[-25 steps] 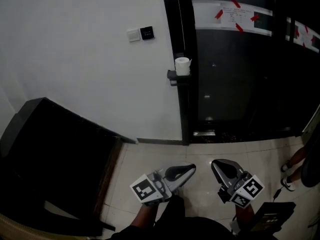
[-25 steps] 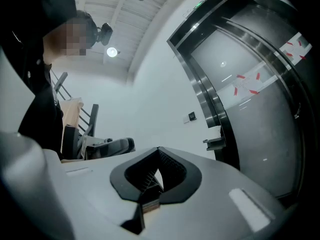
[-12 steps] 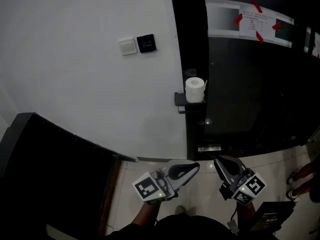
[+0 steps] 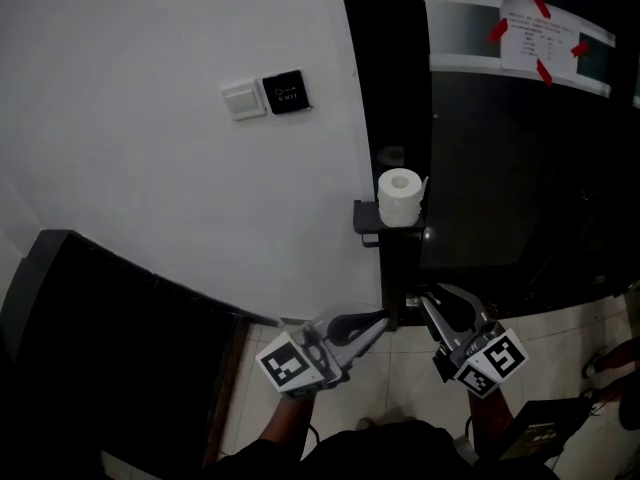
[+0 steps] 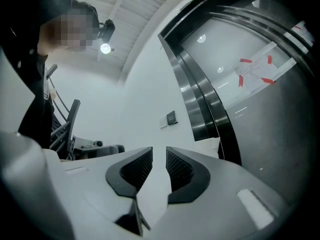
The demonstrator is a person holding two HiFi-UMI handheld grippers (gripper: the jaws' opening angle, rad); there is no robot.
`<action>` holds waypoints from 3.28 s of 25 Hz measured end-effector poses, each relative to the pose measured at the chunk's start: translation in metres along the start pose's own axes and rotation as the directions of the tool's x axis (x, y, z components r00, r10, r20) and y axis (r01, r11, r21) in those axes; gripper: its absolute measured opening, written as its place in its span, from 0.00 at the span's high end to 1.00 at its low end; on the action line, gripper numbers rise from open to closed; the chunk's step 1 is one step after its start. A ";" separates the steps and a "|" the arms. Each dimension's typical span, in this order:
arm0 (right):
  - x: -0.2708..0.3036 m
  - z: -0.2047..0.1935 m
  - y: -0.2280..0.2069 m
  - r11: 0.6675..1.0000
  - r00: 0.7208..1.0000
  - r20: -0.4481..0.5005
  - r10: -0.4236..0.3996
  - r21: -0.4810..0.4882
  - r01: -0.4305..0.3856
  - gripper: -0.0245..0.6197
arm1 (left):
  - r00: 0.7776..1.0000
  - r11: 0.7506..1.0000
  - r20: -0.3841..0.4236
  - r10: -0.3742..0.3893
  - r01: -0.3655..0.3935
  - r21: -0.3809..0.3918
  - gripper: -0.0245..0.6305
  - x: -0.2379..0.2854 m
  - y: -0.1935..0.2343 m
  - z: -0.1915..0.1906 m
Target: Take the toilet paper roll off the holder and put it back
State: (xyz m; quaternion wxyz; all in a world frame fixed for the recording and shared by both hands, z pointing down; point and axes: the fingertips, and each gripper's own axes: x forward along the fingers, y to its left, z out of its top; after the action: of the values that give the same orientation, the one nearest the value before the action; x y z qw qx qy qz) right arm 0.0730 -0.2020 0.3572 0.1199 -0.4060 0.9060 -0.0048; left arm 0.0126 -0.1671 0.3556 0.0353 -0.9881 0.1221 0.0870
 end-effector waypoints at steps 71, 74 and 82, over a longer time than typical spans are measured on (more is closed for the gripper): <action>0.059 0.015 -0.083 0.992 0.988 0.084 -0.127 -0.007 0.128 0.28 | 0.988 0.986 0.002 0.157 -0.157 -0.058 0.96 -0.045 0.039 -0.011; 0.024 -0.001 -0.077 0.988 0.986 0.062 -0.158 0.009 0.157 0.28 | 0.995 0.992 -0.017 0.102 -0.103 -0.067 0.96 -0.028 0.030 -0.017; -0.014 -0.009 -0.069 0.980 0.979 0.056 -0.196 -0.021 0.197 0.28 | 1.000 0.997 -0.010 0.012 -0.013 -0.079 0.96 0.002 0.019 -0.024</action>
State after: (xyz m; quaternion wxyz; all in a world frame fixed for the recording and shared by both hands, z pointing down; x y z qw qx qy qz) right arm 0.1306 -0.2391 0.3762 0.1377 -0.4950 0.8579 0.0062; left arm 0.0133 -0.1881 0.3776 -0.0050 -0.9883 0.1250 0.0874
